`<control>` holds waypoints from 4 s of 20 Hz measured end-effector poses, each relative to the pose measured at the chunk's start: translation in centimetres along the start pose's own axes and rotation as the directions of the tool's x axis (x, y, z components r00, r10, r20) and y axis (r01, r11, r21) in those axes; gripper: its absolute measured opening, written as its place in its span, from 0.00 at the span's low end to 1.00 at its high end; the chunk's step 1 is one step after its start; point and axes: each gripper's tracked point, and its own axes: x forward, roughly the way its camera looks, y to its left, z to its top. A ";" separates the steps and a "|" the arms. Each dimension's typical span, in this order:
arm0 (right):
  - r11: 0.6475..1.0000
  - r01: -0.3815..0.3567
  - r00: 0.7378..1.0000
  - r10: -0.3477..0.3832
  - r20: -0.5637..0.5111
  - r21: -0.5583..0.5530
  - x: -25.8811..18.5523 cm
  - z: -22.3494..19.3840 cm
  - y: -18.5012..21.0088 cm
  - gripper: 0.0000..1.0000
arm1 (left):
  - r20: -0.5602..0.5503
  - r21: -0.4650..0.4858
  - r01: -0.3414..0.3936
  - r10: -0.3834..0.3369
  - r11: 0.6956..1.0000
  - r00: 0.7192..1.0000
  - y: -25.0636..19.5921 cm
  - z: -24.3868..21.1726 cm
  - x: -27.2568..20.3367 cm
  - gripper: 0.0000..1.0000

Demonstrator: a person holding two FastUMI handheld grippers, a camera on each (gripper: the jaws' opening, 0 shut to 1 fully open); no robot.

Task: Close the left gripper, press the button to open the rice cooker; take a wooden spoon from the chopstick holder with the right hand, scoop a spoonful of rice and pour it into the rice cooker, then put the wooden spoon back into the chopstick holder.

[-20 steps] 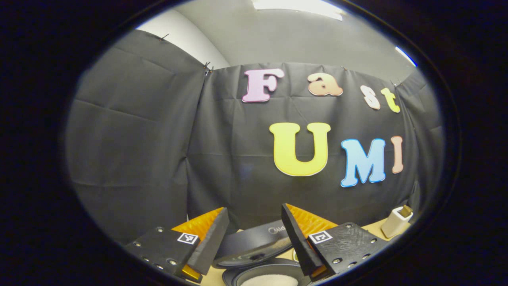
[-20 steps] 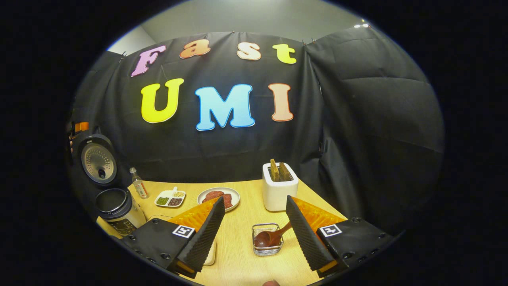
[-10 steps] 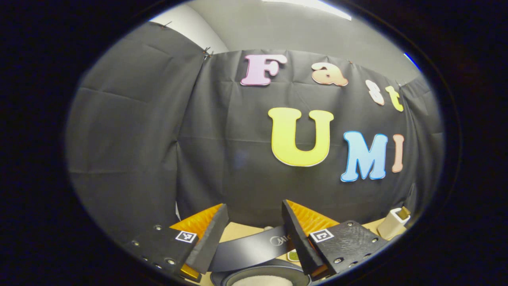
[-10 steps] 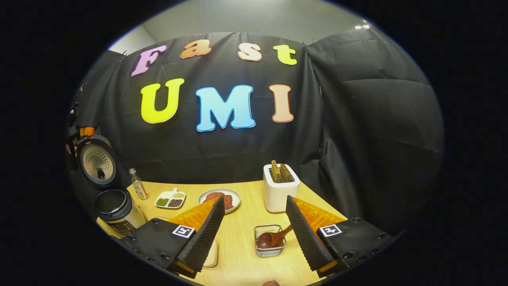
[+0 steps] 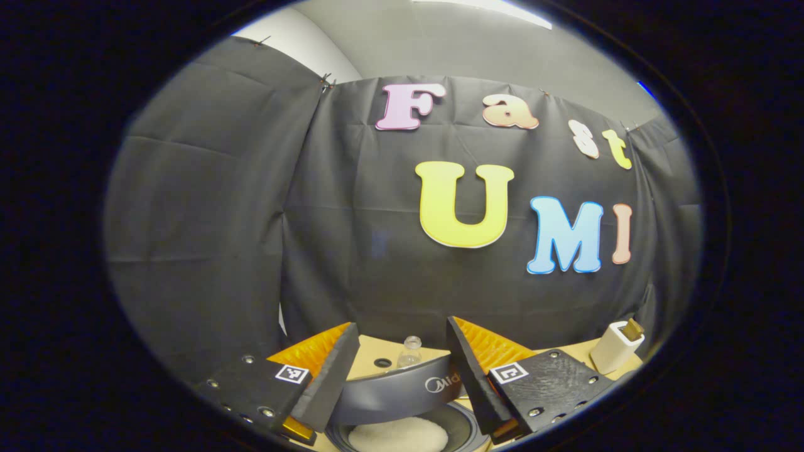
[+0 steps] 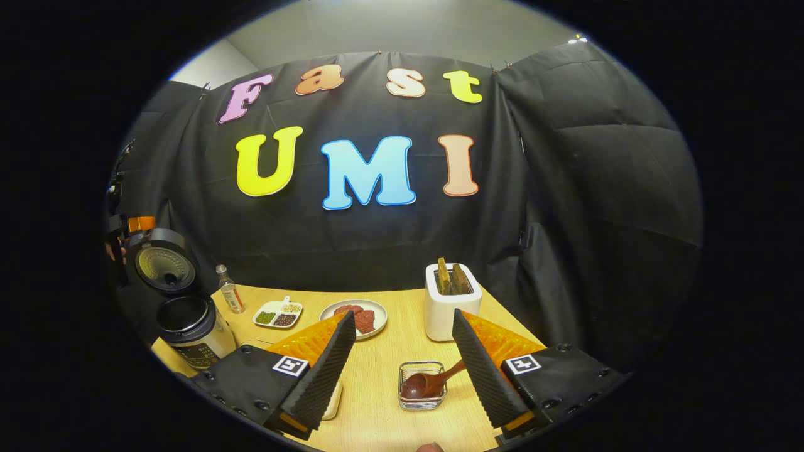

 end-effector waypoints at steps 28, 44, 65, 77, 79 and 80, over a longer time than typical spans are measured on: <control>0.999 -0.038 0.998 0.038 -0.045 0.002 -0.7 -1.8 -4.0 0.98 | -0.255 0.098 0.003 0.022 0.995 0.967 -4.7 -18.8 -8.0 0.87; 0.996 -0.093 0.996 0.093 0.005 0.011 -2.6 -0.3 -3.8 0.98 | -0.129 0.128 -0.022 0.039 0.992 0.991 -5.5 -19.5 -10.1 0.90; 0.992 -0.116 0.971 0.122 0.204 -0.042 -13.3 4.0 0.3 0.98 | 0.183 0.216 0.085 -0.126 0.973 0.975 -8.9 -2.8 -30.7 0.87; 0.994 -0.091 0.972 0.101 0.211 -0.055 -16.9 3.9 0.3 0.98 | 0.175 0.195 0.099 -0.134 0.976 0.975 -7.4 -3.3 -32.2 0.88; 0.994 -0.089 0.971 0.100 0.216 -0.059 -17.3 4.2 0.3 0.98 | 0.180 0.195 0.104 -0.140 0.975 0.974 -7.4 -3.2 -32.4 0.88; 0.994 -0.086 0.971 0.098 0.220 -0.063 -17.5 4.3 0.3 0.98 | 0.180 0.196 0.107 -0.143 0.975 0.973 -7.5 -3.4 -32.7 0.88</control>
